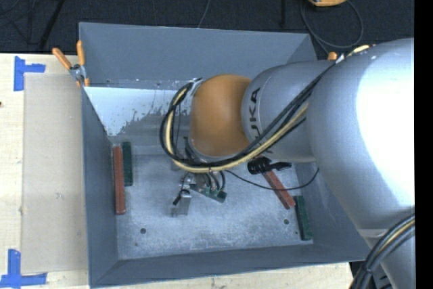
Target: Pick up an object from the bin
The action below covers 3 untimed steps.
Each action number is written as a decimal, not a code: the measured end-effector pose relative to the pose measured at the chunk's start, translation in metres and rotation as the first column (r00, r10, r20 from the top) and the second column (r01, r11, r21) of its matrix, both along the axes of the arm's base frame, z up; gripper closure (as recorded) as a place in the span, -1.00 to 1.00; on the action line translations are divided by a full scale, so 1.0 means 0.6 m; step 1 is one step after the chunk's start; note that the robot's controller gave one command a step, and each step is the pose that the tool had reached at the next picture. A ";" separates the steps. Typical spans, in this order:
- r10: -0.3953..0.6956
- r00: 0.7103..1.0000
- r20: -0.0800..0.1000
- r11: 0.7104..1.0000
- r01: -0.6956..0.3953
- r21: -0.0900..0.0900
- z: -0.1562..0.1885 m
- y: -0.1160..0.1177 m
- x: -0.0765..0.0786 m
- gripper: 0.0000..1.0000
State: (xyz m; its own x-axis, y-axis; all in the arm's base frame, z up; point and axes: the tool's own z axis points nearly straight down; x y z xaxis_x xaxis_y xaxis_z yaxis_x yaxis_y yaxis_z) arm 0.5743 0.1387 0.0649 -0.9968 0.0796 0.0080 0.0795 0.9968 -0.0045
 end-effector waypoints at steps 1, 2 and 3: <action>-0.055 0.998 0.012 0.998 0.055 0.002 0.061 -0.091 0.025 -1.00; -0.155 0.988 0.005 0.988 0.155 0.003 0.057 -0.113 -0.005 -1.00; -0.186 0.982 0.002 0.982 0.186 0.003 0.004 -0.091 -0.024 -1.00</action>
Offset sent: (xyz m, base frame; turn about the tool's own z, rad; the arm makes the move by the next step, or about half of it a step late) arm 0.0136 -0.0508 0.0351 0.0495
